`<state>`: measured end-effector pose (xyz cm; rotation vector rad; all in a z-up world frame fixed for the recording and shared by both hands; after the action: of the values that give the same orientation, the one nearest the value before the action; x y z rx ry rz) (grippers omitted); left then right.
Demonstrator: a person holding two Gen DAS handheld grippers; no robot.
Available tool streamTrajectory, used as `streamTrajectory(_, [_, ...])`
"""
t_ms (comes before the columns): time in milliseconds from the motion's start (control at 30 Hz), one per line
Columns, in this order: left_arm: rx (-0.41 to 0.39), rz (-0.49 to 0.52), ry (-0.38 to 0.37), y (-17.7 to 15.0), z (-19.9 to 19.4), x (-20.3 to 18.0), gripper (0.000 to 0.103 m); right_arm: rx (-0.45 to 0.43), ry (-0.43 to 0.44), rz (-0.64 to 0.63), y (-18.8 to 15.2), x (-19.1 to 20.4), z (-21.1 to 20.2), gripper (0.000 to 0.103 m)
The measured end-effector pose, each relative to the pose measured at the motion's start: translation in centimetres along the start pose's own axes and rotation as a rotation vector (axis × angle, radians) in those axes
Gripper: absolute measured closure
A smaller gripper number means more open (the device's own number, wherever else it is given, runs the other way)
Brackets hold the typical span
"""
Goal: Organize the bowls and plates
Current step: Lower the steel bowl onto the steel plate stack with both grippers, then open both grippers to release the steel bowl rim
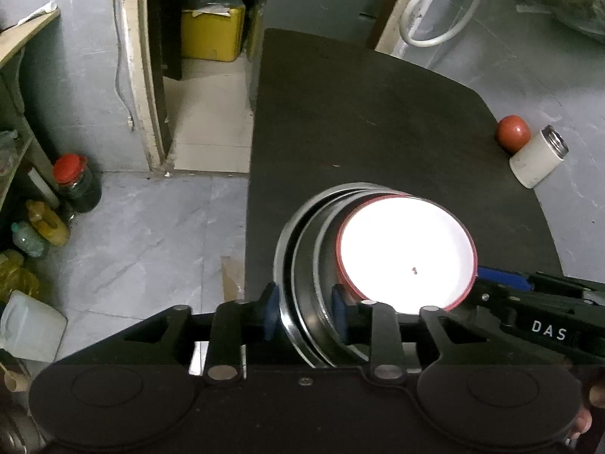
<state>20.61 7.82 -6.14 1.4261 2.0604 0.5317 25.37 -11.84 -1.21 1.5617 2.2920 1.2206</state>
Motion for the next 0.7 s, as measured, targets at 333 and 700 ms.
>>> streamTrajectory(333, [-0.034, -0.004, 0.04, 0.1, -1.0, 0.2, 0.053, -0.007, 0.003, -0.004, 0.0, 0.0, -0.3, 0.067])
streamTrajectory(700, [-0.086, -0.004, 0.088, 0.0, -2.7, -0.3, 0.04, -0.048, -0.023, 0.014, -0.4, -1.0, -1.6, 0.026])
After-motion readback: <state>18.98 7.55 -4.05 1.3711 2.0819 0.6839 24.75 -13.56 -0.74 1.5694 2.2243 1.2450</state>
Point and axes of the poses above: each gripper's, at about its wrist camera, not at the fingertips, and z roughly the way its jaws point, x to its left, y to its top, the point moved 2 cm from there along z, roughly the way its jaws point, and after that the axes turned 10 degrees about -x, right-handed, at the moved point
